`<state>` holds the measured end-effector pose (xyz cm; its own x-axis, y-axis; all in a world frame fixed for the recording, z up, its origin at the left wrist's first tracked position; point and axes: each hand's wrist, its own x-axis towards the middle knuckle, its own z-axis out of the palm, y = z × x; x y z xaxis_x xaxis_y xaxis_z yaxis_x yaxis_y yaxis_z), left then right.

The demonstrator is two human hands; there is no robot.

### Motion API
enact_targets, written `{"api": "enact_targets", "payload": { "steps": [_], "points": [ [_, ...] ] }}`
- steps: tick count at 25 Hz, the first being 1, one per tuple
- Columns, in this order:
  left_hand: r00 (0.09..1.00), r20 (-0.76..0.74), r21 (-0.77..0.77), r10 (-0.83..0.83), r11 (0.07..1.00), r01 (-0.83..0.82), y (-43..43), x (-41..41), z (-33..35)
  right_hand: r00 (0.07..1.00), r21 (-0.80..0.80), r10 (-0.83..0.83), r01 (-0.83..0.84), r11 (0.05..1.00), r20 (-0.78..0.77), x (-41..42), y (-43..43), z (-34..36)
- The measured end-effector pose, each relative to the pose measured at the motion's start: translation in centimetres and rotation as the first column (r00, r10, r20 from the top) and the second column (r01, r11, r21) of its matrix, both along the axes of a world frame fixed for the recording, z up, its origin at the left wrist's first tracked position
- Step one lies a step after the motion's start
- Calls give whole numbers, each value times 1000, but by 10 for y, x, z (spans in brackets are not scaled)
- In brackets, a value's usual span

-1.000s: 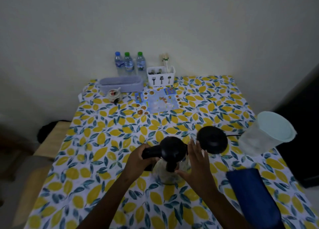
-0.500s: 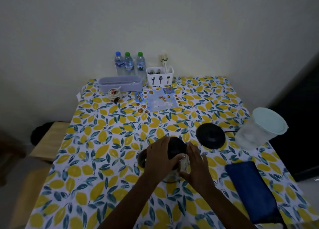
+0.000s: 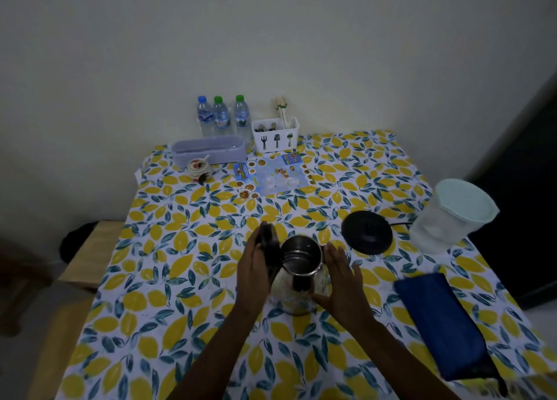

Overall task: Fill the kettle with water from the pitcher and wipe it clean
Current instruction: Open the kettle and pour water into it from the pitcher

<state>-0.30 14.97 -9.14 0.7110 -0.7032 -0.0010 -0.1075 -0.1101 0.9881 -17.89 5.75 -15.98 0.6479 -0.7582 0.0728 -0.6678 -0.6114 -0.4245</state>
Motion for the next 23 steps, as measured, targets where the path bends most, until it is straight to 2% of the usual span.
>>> {"api": "enact_targets", "payload": {
  "steps": [2, 4, 5, 7, 8, 9, 10, 12, 14, 16, 20, 23],
  "points": [
    [989, -128, -4, 71, 997, -72, 14, 10, -6, 999, -8, 28, -28, 1000, -15, -2, 0, 2],
    [955, -213, -53, 205, 974, -221, 20, 9, 7, 996, -103, 73, -79, 992, -56, -7, -3, 1],
    [951, -145, -69, 272, 956, -284, 21, 8, 13, 994, -105, 92, -98, 990, -60, -11, -6, 1],
    [915, 252, -62, 314, 949, -308, 15, 2, 28, 993, -100, 110, -113, 988, -42, -18, -12, 2],
    [855, 449, -36, 260, 961, -273, 9, -2, 32, 994, -108, 108, -109, 988, -18, -22, -16, 3],
    [800, 575, -4, 173, 978, -209, -1, -11, 34, 995, -113, 99, -97, 989, 9, -28, -21, 4],
    [777, 626, 40, 69, 992, -121, -12, -23, 35, 996, -120, 87, -82, 989, 33, -36, -28, 6],
    [765, 628, 156, -144, 986, 58, -38, -53, 33, 994, -124, 55, -44, 991, 92, -56, -44, 9],
    [691, 640, 266, -335, 941, 210, -67, -83, 22, 985, -87, -40, 55, 995, 167, -84, -64, 11],
    [621, 649, 317, -440, 898, 305, -96, -110, 10, 956, -68, -171, 192, 979, 240, -117, -85, 13],
    [516, 620, 369, -591, 800, 473, -173, -172, 7, 800, 2, -425, 469, 883, 423, -204, -134, 26],
    [411, 652, 388, -637, 746, 541, -228, -216, 10, 662, 60, -542, 604, 795, 518, -254, -178, 38]
  ]
}}
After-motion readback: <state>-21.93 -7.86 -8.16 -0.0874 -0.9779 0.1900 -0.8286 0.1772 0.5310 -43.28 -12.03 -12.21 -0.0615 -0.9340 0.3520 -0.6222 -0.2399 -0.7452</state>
